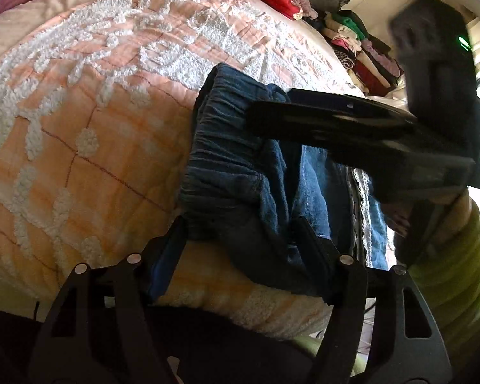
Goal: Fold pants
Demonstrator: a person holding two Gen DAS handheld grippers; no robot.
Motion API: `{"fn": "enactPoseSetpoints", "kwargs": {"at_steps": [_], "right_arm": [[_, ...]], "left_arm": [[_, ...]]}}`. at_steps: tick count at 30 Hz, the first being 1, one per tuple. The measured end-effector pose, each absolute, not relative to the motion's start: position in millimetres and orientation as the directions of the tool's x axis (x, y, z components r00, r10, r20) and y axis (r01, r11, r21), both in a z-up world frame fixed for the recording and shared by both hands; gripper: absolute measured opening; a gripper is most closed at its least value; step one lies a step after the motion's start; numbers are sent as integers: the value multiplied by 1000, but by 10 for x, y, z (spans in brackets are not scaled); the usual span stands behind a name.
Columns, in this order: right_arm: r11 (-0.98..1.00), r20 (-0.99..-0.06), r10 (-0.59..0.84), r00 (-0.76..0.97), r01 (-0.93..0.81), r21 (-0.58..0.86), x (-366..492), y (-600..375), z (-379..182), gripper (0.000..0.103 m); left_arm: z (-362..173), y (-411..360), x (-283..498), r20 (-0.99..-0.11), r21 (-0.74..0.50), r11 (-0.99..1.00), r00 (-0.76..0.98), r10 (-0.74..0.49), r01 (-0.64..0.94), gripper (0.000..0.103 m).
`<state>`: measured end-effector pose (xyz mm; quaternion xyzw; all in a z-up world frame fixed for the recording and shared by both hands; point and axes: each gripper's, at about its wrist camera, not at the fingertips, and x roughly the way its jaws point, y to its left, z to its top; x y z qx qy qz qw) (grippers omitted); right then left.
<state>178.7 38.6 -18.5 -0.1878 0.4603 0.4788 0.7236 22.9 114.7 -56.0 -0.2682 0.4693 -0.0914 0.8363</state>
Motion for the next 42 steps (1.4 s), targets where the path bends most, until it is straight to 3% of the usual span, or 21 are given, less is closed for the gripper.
{"fn": "enactPoseSetpoints", "kwargs": {"at_steps": [4, 6, 7, 8, 12, 15, 23, 25, 29, 30, 31, 33, 36, 40, 42], "right_arm": [[440, -852, 518, 75, -878, 190, 1799, 520, -280, 91], [411, -858, 510, 59, -893, 183, 1769, 584, -338, 77], [398, -858, 512, 44, -897, 192, 1763, 595, -357, 61], [380, -856, 517, 17, -901, 211, 1746, 606, -380, 53], [371, -836, 548, 9, -899, 233, 1735, 513, -320, 41], [379, -797, 604, -1, -879, 289, 1765, 325, -196, 33], [376, -667, 745, 19, -838, 395, 1760, -342, 194, 33], [378, -649, 760, 35, -836, 398, 1751, -487, 250, 33], [403, -624, 778, 72, -820, 407, 1737, -811, 314, 33], [409, -621, 780, 79, -816, 409, 1734, -865, 320, 33], [417, -617, 782, 90, -811, 411, 1726, -937, 324, 34], [436, -611, 784, 115, -803, 407, 1707, -1049, 328, 35], [456, -592, 792, 150, -789, 411, 1678, -1240, 345, 40], [555, -588, 762, 272, -742, 376, 1595, -1608, 361, 63], [661, -638, 673, 374, -692, 290, 1521, -1801, 320, 67]], "left_arm": [[-564, 1146, 210, -733, -543, 834, 540, -412, -100, 61], [-569, 1152, 208, -729, -552, 828, 538, -423, -97, 63], [-570, 1152, 206, -729, -554, 827, 537, -426, -97, 64], [-573, 1152, 203, -729, -555, 826, 535, -428, -96, 64], [-574, 1158, 189, -723, -568, 818, 531, -442, -92, 67], [-558, 1172, 191, -699, -598, 798, 532, -478, -68, 80], [-459, 1008, 224, -647, -635, 772, 554, -524, -10, 85], [-416, 892, 263, -653, -615, 789, 554, -516, 10, 93], [-322, 684, 328, -608, -640, 764, 556, -567, 80, 92], [-291, 610, 341, -606, -632, 769, 555, -570, 99, 82], [-263, 536, 348, -608, -622, 775, 552, -571, 116, 58], [-230, 408, 354, -611, -610, 781, 547, -573, 136, 45], [-160, 249, 343, -595, -607, 776, 549, -587, 172, 41], [-61, 11, 339, -578, -583, 778, 554, -600, 234, 41], [-71, -113, 335, -583, -569, 779, 538, -609, 264, 41]]}}
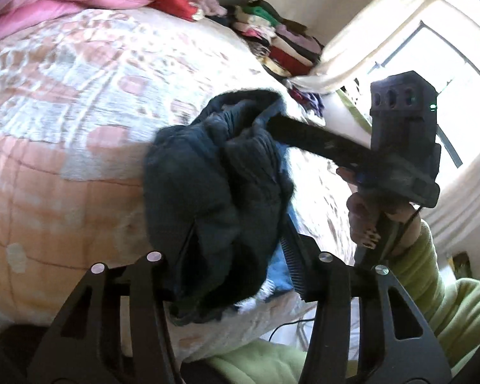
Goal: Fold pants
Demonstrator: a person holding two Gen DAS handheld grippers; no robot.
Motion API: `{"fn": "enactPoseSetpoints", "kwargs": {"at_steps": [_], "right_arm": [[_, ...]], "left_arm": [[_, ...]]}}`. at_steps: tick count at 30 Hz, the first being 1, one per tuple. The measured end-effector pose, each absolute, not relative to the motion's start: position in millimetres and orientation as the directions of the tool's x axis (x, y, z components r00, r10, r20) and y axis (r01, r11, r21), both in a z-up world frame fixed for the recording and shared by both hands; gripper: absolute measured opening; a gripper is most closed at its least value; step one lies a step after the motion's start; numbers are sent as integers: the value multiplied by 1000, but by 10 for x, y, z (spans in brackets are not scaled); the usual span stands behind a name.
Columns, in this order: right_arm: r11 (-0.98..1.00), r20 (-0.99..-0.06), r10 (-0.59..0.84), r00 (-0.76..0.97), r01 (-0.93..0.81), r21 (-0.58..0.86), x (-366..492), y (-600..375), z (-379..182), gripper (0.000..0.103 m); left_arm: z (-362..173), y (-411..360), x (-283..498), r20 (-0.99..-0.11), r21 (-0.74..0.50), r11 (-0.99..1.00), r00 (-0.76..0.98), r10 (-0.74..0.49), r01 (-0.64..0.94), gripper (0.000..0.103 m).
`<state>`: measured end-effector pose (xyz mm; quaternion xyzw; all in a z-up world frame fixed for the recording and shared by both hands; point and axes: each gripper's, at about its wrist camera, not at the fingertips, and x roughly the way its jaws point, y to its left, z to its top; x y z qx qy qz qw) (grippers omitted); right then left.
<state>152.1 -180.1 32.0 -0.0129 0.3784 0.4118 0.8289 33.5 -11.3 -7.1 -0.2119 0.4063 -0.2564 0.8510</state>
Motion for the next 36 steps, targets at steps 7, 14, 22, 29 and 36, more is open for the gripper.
{"fn": "enactPoseSetpoints", "kwargs": {"at_steps": [7, 14, 22, 29, 36], "right_arm": [[752, -656, 634, 410, -524, 399, 1313, -2444, -17, 78], [724, -643, 681, 351, -459, 516, 1258, -2496, -241, 99], [682, -650, 706, 282, -516, 517, 1390, -2151, -276, 39], [705, -645, 687, 335, -524, 478, 1373, -2255, -232, 32], [760, -681, 634, 366, -460, 459, 1376, -2352, -342, 58]], "left_arm": [[-202, -509, 321, -623, -529, 777, 466, -628, 340, 42], [-284, -642, 291, -662, -483, 797, 444, -604, 363, 51], [-325, -756, 259, -692, -427, 819, 445, -569, 383, 60], [-325, -831, 272, -684, -414, 813, 449, -574, 408, 63], [-306, -851, 209, -682, -419, 803, 437, -587, 425, 73]]}}
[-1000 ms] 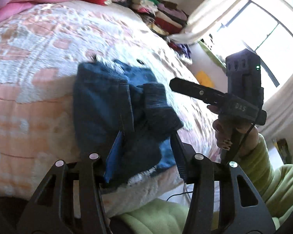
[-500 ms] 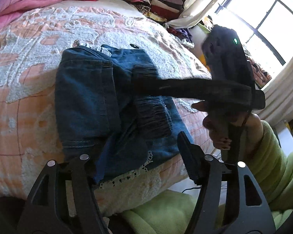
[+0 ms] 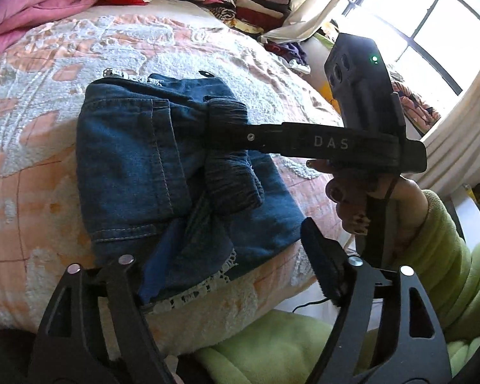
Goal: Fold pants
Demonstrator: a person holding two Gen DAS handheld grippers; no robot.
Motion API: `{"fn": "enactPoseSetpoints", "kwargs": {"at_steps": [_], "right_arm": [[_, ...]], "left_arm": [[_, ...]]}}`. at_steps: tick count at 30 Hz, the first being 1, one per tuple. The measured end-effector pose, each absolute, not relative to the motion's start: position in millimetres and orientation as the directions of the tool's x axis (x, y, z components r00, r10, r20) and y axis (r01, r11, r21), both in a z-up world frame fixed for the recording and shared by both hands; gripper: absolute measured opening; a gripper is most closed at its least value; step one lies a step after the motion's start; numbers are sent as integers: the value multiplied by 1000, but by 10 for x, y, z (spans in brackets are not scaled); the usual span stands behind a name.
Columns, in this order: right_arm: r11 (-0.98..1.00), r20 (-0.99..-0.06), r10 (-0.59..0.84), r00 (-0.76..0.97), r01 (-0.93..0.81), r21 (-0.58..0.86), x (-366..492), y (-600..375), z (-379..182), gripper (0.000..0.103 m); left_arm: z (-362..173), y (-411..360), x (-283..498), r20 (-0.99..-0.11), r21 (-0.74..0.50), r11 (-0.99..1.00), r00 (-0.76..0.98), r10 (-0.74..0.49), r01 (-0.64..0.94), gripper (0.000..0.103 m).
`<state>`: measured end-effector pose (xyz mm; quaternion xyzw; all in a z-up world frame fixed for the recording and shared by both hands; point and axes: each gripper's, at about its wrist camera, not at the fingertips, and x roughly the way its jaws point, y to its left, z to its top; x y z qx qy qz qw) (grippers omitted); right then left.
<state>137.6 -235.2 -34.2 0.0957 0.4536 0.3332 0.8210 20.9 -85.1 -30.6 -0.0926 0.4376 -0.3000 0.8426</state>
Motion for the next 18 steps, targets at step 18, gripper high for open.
{"fn": "enactPoseSetpoints", "kwargs": {"at_steps": [18], "right_arm": [[694, -639, 592, 491, -714, 94, 447, -2263, 144, 81]], "left_arm": [[-68, -172, 638, -699, -358, 906, 578, -421, 226, 46]]}}
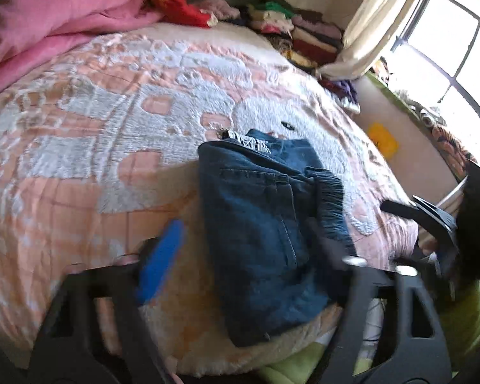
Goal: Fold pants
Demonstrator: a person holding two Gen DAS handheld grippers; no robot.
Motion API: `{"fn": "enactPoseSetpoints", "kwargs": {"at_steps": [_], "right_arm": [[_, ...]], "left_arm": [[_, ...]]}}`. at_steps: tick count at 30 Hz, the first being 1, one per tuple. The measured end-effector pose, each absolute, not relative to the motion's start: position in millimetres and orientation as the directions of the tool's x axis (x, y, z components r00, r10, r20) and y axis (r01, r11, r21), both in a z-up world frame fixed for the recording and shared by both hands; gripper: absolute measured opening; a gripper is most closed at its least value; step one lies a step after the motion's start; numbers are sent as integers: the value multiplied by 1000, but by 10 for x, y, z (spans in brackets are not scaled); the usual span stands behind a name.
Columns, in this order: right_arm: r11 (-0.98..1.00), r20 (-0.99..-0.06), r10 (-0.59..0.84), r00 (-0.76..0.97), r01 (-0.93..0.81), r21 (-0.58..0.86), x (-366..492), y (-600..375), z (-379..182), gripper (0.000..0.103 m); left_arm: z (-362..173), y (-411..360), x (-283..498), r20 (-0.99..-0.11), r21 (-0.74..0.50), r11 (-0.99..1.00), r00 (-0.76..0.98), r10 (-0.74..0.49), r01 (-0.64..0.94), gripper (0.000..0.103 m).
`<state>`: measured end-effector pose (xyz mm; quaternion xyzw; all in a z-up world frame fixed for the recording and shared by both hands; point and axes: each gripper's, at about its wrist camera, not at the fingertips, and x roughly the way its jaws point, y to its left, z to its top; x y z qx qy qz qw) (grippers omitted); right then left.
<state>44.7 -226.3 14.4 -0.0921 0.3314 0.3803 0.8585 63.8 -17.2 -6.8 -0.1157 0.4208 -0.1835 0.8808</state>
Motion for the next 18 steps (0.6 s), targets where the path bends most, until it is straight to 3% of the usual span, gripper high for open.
{"fn": "enactPoseSetpoints", "kwargs": {"at_steps": [3, 8, 18], "right_arm": [[606, -664, 603, 442, -795, 22, 256, -1993, 89, 77], [473, -712, 592, 377, -878, -70, 127, -1581, -67, 47], [385, -737, 515, 438, -886, -257, 270, -1203, -266, 41]], "left_arm": [[-90, -296, 776, -712, -358, 893, 539, -450, 273, 29], [-189, -433, 1044, -748, -328, 902, 505, -430, 281, 29], [-300, -448, 1168, -763, -330, 908, 492, -418, 259, 29]]}}
